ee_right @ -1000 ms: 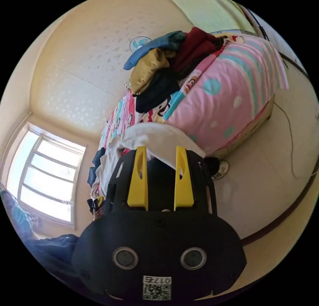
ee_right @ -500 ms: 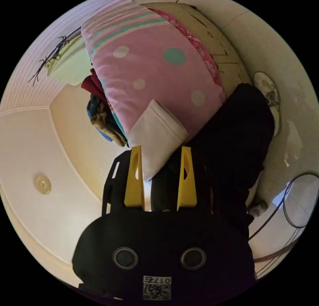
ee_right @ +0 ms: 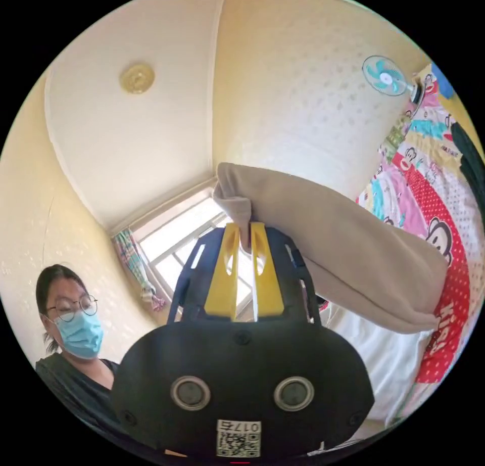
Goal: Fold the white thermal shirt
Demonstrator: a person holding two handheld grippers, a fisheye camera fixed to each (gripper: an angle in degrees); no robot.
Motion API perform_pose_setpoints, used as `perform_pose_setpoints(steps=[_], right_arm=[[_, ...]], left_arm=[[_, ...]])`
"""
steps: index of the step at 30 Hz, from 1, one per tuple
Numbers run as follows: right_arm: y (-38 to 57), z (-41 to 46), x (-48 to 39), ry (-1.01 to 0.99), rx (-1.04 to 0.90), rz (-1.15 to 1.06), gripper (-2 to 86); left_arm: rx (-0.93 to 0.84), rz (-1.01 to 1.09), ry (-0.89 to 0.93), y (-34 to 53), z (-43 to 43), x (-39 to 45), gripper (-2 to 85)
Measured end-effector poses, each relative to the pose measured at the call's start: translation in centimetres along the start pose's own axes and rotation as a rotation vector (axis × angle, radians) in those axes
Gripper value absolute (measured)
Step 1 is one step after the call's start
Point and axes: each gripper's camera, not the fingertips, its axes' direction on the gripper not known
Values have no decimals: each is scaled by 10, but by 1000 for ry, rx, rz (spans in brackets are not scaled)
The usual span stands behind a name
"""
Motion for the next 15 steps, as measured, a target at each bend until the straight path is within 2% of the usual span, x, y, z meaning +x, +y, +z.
perform_pose_setpoints(steps=[2, 5, 8, 9, 10, 11, 12, 15], right_arm=[[29, 57, 29, -39, -104, 54, 119], [89, 77, 77, 53, -67, 83, 133], [149, 74, 133, 560, -110, 14, 121], [175, 80, 173, 896, -249, 61, 112], [209, 87, 232, 1200, -511, 164, 96], [227, 91, 247, 1186, -597, 99, 88], [249, 79, 238, 1116, -478, -25, 66], [263, 79, 240, 1109, -501, 96, 34]], left_arm=[[10, -2, -13, 5, 3, 1, 66], [38, -19, -2, 14, 6, -1, 74], [57, -32, 42, 19, 14, -8, 76], [60, -35, 44, 18, 20, -10, 76], [60, -36, 41, 17, 23, -12, 76], [53, -38, 32, 14, 31, -14, 76], [40, -35, 20, 11, 41, -16, 76], [13, 9, -50, 10, 63, -7, 77]])
